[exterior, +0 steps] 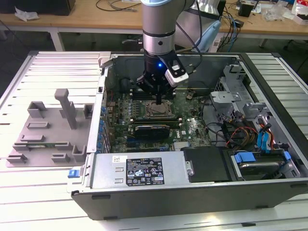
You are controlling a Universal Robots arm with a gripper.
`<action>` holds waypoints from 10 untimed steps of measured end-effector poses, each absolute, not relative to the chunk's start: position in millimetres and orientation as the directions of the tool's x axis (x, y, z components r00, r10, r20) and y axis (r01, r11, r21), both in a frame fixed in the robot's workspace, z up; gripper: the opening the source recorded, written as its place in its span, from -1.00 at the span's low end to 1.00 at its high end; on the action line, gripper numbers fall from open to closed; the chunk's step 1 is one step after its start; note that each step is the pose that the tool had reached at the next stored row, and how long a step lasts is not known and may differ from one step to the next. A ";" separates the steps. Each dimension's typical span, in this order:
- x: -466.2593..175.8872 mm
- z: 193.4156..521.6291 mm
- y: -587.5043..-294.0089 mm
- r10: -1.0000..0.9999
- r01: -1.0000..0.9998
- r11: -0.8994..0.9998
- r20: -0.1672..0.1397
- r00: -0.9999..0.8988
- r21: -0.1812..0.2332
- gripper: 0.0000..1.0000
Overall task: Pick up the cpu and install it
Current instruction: 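Install the first cpu locking lever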
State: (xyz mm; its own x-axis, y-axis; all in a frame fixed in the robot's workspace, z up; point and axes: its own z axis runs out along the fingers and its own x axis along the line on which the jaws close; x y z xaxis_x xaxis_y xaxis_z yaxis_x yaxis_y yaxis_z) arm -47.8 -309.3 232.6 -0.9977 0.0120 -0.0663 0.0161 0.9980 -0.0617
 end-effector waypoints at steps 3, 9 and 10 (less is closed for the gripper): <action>-46.4 232.9 -309.6 0.010 0.014 0.998 -0.066 -0.998 -0.062 -0.79; -46.1 236.1 -315.5 0.005 0.009 0.998 -0.066 -0.998 -0.062 -0.79; -46.1 238.1 -315.5 0.004 0.008 0.998 -0.066 -0.998 -0.062 -0.79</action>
State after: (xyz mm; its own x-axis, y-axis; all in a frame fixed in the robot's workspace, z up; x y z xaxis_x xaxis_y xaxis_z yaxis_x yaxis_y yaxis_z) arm -46.1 -315.5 238.1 -0.9978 0.0043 -0.0661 0.0084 0.9980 -0.0620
